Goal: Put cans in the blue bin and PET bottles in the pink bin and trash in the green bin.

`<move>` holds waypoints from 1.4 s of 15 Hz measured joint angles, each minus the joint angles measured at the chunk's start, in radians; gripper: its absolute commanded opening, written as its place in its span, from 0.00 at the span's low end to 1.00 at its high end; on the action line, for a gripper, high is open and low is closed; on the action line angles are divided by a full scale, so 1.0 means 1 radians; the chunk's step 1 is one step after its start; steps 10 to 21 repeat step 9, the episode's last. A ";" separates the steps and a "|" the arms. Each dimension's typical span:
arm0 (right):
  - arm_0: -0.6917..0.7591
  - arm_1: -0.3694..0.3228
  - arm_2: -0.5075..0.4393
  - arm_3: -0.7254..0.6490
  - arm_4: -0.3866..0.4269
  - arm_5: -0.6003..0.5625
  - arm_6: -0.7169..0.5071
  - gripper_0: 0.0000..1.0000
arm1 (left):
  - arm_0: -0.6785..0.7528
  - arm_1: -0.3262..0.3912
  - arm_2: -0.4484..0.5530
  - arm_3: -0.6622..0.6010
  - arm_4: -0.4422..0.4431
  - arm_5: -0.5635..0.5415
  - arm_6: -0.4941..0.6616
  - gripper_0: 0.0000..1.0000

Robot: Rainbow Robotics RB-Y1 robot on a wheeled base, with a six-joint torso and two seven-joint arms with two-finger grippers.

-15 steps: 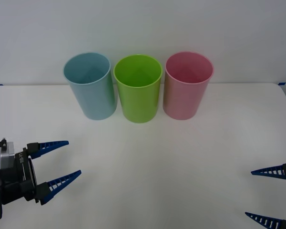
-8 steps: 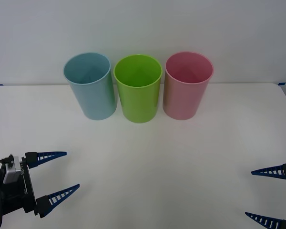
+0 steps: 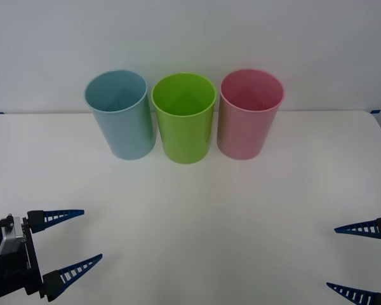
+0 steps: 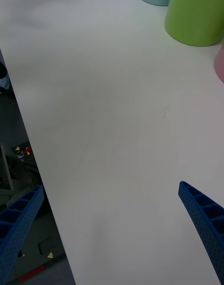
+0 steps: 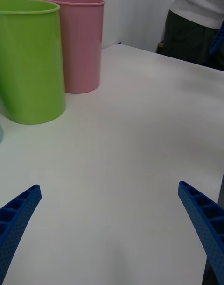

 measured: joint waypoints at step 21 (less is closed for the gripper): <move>0.000 0.000 0.000 0.000 0.000 0.000 0.000 1.00 | 0.002 0.000 0.003 0.000 0.000 0.002 0.003 1.00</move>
